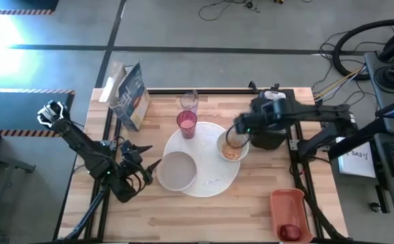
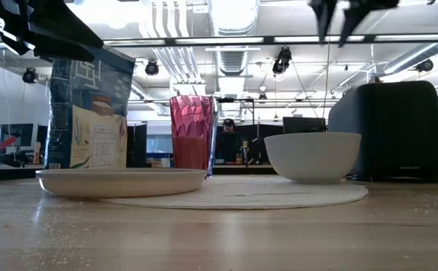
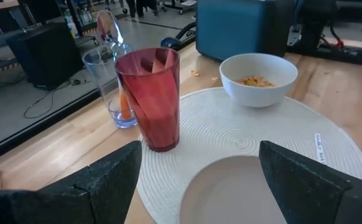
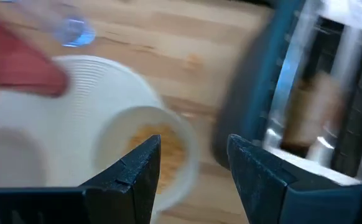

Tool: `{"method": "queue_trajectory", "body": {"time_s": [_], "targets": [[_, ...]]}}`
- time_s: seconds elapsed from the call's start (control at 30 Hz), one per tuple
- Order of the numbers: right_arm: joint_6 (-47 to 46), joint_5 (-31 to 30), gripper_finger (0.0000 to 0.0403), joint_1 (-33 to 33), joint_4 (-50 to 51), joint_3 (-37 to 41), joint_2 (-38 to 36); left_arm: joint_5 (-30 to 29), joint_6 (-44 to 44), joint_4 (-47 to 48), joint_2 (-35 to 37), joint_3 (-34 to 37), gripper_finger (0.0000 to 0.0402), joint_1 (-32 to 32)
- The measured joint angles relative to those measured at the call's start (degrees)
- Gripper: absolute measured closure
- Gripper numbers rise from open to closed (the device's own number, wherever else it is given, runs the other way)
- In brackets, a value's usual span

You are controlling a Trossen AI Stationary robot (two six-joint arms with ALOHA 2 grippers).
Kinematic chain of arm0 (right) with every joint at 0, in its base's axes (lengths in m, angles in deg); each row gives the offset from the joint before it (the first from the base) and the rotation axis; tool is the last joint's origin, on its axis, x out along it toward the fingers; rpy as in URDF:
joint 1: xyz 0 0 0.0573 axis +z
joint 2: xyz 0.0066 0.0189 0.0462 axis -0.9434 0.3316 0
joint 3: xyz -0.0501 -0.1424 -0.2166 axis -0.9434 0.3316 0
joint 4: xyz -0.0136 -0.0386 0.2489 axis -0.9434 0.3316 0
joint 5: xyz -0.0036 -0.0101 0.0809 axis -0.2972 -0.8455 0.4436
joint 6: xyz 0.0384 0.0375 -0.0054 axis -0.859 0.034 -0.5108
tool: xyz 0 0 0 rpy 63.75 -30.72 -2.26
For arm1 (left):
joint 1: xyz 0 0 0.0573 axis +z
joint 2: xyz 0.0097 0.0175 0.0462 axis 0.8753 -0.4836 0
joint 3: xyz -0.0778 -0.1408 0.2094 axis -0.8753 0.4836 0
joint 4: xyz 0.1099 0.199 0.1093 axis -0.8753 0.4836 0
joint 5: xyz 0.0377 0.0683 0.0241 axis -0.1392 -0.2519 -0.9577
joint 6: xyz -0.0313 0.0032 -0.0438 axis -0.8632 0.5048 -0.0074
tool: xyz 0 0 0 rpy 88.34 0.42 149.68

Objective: Arrange a breakfast setting
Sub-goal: Put the toasted bread from the oven on the peach plate

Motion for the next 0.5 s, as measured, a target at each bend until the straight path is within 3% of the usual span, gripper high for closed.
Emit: {"method": "queue_trajectory", "body": {"time_s": [0.17,0.5], "targets": [[0.6,5.8,0.0227,-7.5,-0.5,8.9,-4.2,0.1,0.0,0.3,-0.1,0.1,0.0095,0.0],[1.7,5.7,0.0227,-15.1,-0.3,16.6,-9.6,0.1,0.0,0.8,0.2,0.4,0.0095,0.1]]}}
